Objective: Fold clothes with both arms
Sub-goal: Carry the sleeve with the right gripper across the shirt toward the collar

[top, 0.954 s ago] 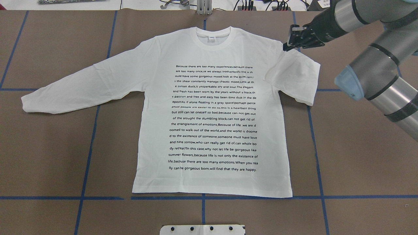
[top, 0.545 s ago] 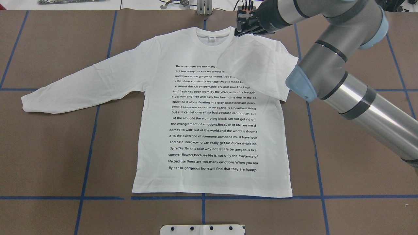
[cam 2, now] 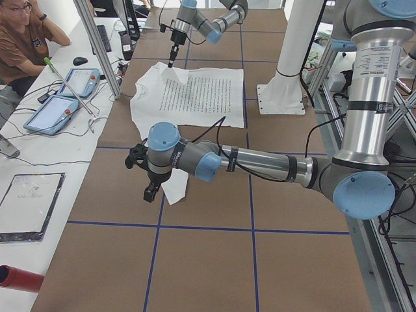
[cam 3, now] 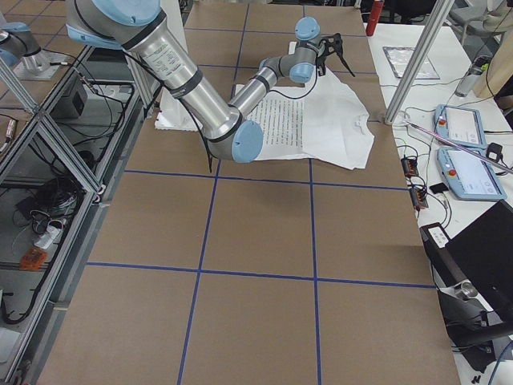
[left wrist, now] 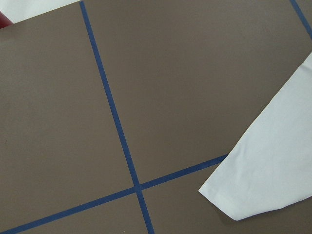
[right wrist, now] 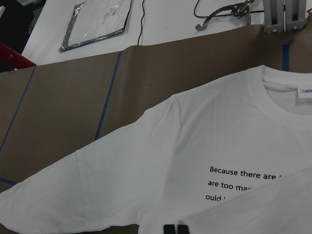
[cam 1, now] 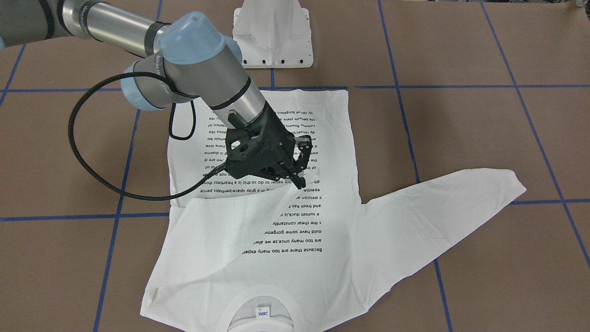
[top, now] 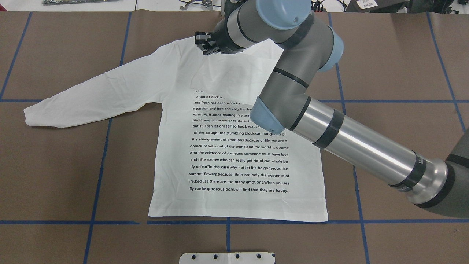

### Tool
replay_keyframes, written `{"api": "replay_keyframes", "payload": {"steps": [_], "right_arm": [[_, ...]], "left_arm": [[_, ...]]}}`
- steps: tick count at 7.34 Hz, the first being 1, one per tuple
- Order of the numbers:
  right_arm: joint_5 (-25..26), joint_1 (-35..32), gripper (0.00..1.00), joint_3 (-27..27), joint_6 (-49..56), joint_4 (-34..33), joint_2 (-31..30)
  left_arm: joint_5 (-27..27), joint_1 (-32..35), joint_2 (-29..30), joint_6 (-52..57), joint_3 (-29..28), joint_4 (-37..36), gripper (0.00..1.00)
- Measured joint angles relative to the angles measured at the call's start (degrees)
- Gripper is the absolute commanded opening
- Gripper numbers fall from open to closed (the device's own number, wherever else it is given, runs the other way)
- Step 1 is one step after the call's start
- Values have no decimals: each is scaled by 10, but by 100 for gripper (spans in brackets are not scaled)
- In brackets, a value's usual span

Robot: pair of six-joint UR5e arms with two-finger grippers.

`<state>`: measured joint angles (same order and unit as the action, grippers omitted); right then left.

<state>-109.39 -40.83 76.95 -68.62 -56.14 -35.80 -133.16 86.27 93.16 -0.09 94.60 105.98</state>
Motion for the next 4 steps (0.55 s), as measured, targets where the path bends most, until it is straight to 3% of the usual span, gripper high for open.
{"api": "replay_keyframes", "payload": {"steps": [4], "right_arm": [[13,33,0,-98,15,6,39]], "left_arm": [[0,1,0,0,-1,0,99]]}}
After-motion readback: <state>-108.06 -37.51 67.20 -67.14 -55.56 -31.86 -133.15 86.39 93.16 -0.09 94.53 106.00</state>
